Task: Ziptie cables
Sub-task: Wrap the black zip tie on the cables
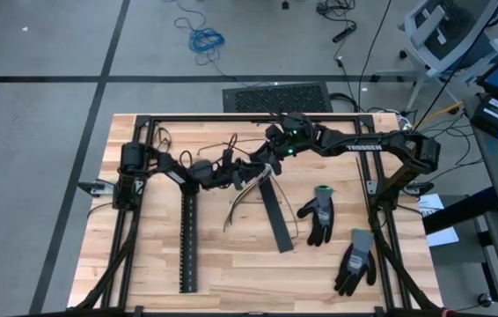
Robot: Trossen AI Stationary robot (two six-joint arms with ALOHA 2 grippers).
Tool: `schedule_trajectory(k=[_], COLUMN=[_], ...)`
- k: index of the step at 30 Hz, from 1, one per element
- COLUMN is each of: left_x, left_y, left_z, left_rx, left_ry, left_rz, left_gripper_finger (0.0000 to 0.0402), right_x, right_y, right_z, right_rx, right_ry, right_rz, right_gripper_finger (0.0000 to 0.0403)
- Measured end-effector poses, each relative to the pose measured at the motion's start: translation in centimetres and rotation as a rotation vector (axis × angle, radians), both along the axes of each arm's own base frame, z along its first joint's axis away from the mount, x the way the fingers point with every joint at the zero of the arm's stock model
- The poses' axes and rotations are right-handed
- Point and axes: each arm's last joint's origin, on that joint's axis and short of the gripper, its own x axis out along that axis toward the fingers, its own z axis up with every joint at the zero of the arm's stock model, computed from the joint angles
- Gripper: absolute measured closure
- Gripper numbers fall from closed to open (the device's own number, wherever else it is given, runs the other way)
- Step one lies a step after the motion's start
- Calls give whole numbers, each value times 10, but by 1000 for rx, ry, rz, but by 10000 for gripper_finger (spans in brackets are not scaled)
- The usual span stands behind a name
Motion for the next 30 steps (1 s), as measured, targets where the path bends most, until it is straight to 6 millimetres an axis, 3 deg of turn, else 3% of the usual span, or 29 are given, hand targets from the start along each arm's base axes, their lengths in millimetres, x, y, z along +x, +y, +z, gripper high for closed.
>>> schedule_trajectory(k=[16, 20, 24, 30], left_x=[-2, -2, -2, 0], left_y=[14, 14, 14, 12], left_z=[0, 0, 0, 3], left_rx=[1, 16, 16, 15], left_ry=[5, 8, 5, -7], left_rz=[69, 74, 73, 78], left_gripper_finger=[274, 311, 386, 398], right_x=[0, 0, 0, 1], right_y=[0, 0, 0, 0], right_z=[0, 0, 0, 3], right_rx=[-1, 6, 6, 21], right_ry=[0, 1, 3, -33], right_rz=[-3, -6, -9, -21], right_gripper_finger=[403, 403, 403, 403])
